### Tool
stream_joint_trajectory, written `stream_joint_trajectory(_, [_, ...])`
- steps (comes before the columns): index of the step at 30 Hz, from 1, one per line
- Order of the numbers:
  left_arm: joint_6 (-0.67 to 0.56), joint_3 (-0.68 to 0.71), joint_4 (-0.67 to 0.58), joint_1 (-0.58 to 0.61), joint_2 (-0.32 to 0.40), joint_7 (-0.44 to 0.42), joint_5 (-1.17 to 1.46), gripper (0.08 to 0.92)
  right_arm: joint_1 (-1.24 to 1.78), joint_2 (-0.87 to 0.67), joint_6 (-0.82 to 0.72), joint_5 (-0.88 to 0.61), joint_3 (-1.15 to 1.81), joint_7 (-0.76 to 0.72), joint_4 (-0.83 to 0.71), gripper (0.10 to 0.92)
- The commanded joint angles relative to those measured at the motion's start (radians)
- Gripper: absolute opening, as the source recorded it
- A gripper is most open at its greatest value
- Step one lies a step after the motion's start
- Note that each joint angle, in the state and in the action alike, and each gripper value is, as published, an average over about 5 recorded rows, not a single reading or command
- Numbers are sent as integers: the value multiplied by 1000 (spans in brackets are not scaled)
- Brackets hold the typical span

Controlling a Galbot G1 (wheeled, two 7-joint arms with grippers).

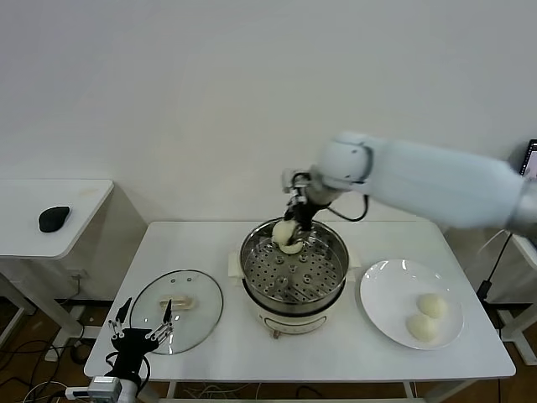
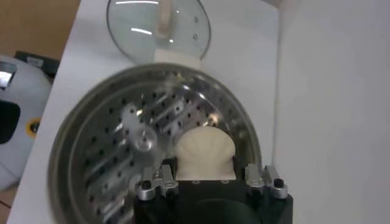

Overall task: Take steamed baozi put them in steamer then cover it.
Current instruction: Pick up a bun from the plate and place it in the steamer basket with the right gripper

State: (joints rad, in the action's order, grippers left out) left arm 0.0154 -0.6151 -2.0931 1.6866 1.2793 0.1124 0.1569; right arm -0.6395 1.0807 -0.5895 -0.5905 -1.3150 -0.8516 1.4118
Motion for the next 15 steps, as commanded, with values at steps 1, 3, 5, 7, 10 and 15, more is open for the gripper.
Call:
stream_joint_trajectory(1, [-1,-3,8,-5,5,0,0,823,146,219,-133,-50,-5,114,-151,569])
stream_joint_trajectory(3, [-2,-3,13,-7,6,0,0,823,158,224,-136,-45,-6,120,-164,569])
stream_joint_trajectory(5, [-3,-2,17,-8,6,0,-1,823,168,226,-136,-40,-7,124,-175,569])
stream_joint_trajectory(7, [-3,-2,19,-9,6,0,-1,823,177,228,-137,-37,-8,128,-185,569])
stream_joint_trajectory(10, [-4,-3,19,-9,5,-1,0,823,187,230,-137,-36,-7,134,-198,568])
stream_joint_trajectory(15, [-4,-5,19,-10,4,0,0,823,197,230,-137,-38,-6,137,-209,568])
